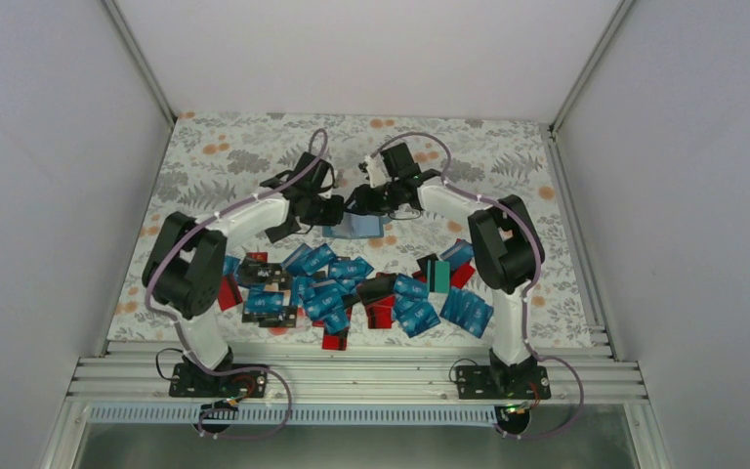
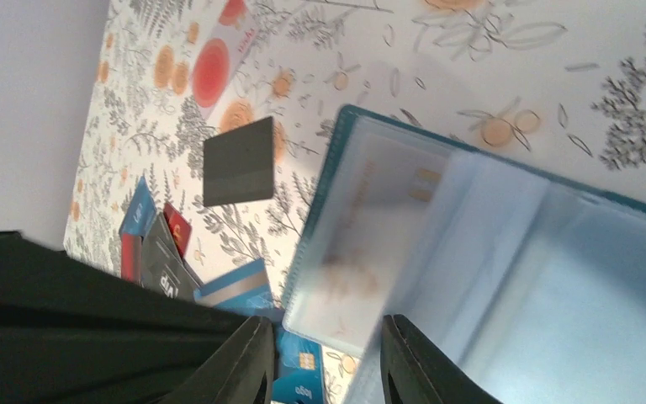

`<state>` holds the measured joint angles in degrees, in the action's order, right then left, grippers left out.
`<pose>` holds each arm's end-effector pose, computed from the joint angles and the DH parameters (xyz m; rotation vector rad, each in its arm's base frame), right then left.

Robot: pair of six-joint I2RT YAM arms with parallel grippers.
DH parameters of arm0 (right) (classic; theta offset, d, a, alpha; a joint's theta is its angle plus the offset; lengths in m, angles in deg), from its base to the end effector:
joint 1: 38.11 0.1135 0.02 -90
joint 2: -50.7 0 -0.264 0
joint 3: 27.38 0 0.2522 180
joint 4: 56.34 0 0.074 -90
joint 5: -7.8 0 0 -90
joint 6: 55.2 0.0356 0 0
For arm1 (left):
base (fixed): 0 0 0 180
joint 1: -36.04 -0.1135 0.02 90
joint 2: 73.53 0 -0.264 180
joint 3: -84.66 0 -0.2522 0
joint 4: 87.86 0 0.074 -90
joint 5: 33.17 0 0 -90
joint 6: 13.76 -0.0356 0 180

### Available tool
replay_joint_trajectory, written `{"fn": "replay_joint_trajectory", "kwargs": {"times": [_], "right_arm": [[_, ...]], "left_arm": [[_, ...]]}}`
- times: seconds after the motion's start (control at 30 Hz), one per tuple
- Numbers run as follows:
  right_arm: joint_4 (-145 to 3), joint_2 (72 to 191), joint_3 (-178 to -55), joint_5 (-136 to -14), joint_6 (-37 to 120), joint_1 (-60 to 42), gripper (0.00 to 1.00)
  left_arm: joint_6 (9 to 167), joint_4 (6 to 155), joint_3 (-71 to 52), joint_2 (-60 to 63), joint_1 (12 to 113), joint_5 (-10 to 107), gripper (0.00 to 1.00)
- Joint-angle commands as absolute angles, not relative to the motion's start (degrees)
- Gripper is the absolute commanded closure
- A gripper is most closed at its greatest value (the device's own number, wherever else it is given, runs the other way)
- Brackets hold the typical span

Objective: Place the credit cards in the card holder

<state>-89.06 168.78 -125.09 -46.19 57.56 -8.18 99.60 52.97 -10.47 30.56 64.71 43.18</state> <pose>0.3730 0.2389 0.1764 -0.4452 2.5840 1.1453 0.3288 -0.1894 0.1941 0.2149 2.6738 -0.6212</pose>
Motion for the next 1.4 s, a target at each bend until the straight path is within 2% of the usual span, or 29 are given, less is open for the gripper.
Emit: {"fn": "replay_joint_trajectory", "kwargs": {"times": [0.0, 0.57, 0.87, 1.03, 1.37], "right_arm": [[-89.8, 171.0, -128.3, -45.5, 57.1, -6.6, 0.66], [-92.2, 182.1, -140.8, -44.1, 58.7, -1.6, 0.66], [-92.2, 177.5, -141.5, -39.6, 56.2, -1.9, 0.66], [-93.9, 171.5, -137.5, -45.9, 54.2, -3.3, 0.66], [-91.2, 158.2, -121.3, -58.3, 56.1, -8.5, 0.68]], "left_arm": [[101.6, 53.1, -13.0, 24.2, 63.7, 45.4, 0.98], [101.7, 51.7, -28.0, 10.2, 60.5, 50.6, 0.98], [101.5, 54.9, -28.3, 8.9, 60.5, 46.4, 0.98], [101.1, 55.8, -25.7, 9.4, 60.9, 44.5, 0.98], [99.9, 56.0, -19.4, 14.2, 66.5, 44.5, 0.98]]}}
